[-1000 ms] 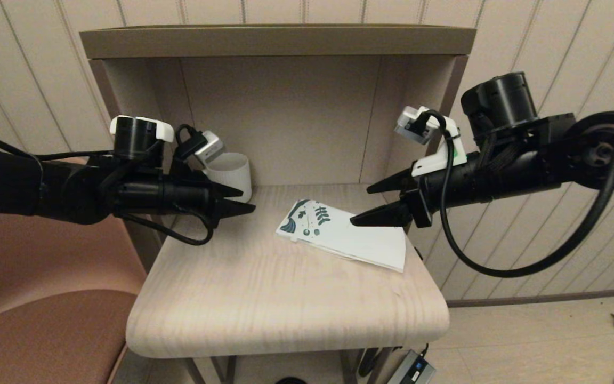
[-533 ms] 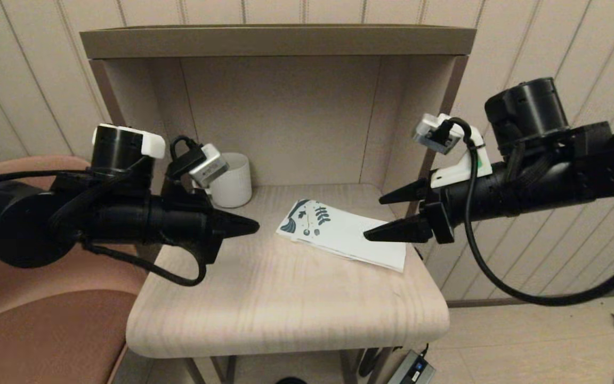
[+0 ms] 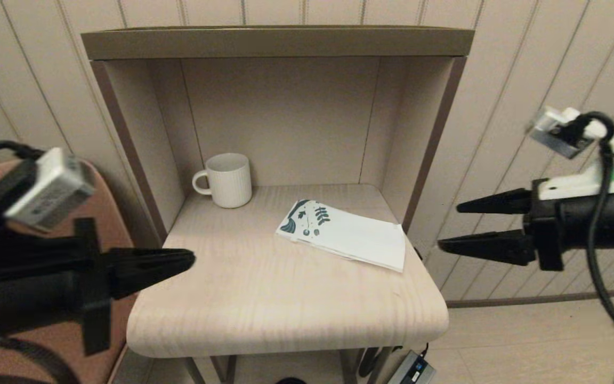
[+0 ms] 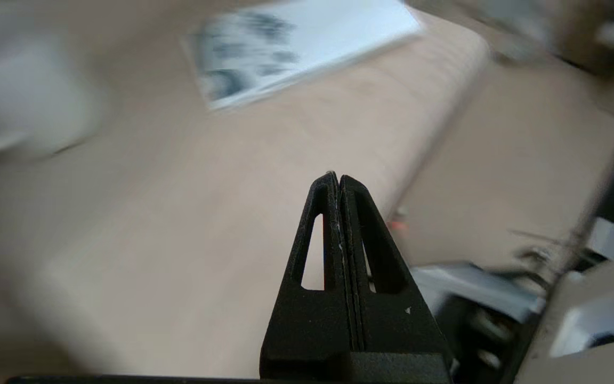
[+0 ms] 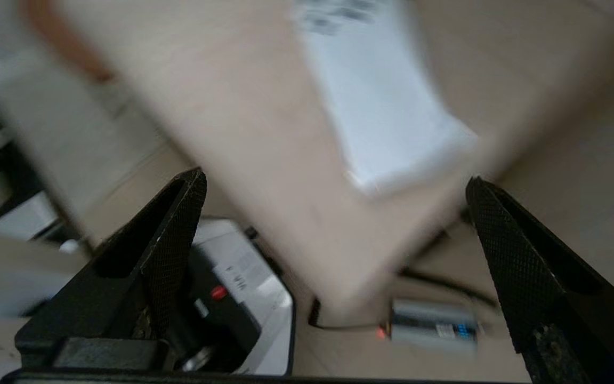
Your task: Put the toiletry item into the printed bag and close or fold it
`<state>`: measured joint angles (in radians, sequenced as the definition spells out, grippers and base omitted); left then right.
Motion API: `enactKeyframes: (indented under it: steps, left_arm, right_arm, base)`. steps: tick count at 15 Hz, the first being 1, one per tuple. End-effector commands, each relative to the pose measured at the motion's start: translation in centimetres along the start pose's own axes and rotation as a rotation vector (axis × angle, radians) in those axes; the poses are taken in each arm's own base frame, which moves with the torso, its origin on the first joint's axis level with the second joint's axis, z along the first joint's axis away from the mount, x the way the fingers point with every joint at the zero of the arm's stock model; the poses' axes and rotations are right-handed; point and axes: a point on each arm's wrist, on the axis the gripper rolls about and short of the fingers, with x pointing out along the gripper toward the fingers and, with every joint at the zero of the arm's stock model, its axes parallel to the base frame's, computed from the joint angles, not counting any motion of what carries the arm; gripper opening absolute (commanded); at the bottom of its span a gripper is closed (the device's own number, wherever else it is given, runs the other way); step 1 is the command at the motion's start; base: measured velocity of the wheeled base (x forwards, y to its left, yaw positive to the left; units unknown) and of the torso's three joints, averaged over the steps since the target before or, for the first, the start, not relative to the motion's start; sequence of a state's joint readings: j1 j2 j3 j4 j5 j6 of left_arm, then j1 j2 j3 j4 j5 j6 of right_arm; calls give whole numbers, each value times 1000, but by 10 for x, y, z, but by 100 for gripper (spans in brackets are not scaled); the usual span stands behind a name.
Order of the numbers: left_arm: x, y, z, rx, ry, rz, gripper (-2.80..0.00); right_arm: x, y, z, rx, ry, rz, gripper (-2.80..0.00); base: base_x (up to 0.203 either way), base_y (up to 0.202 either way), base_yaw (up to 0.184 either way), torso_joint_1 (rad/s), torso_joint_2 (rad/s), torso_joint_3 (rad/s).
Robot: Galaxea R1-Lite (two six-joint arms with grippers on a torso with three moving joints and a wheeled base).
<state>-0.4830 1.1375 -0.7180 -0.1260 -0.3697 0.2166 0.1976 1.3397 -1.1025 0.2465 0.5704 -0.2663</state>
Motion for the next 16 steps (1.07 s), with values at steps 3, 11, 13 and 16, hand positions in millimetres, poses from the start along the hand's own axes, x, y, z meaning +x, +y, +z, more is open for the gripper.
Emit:
enactKeyframes:
  steps: [3, 11, 13, 16]
  left_arm:
    - [-107, -38, -14, 11, -157, 354, -280]
    - [-154, -74, -110, -228, 2, 971, -280]
    - [-143, -74, -132, -279, 69, 1008, -280]
    - [-129, -71, -152, -292, 68, 1102, -280]
  right_arm:
    - [-88, 44, -19, 57, -157, -248, 0]
    - [-117, 119, -160, 180, -152, -456, 0]
    - [-114, 128, -187, 176, -154, -449, 0]
    - [-100, 128, -224, 202, -99, -468, 0]
  base:
    - [0, 0, 0, 0, 0, 0]
    - [0, 0, 0, 0, 0, 0]
    - [0, 0, 0, 0, 0, 0]
    - [0, 0, 0, 0, 0, 0]
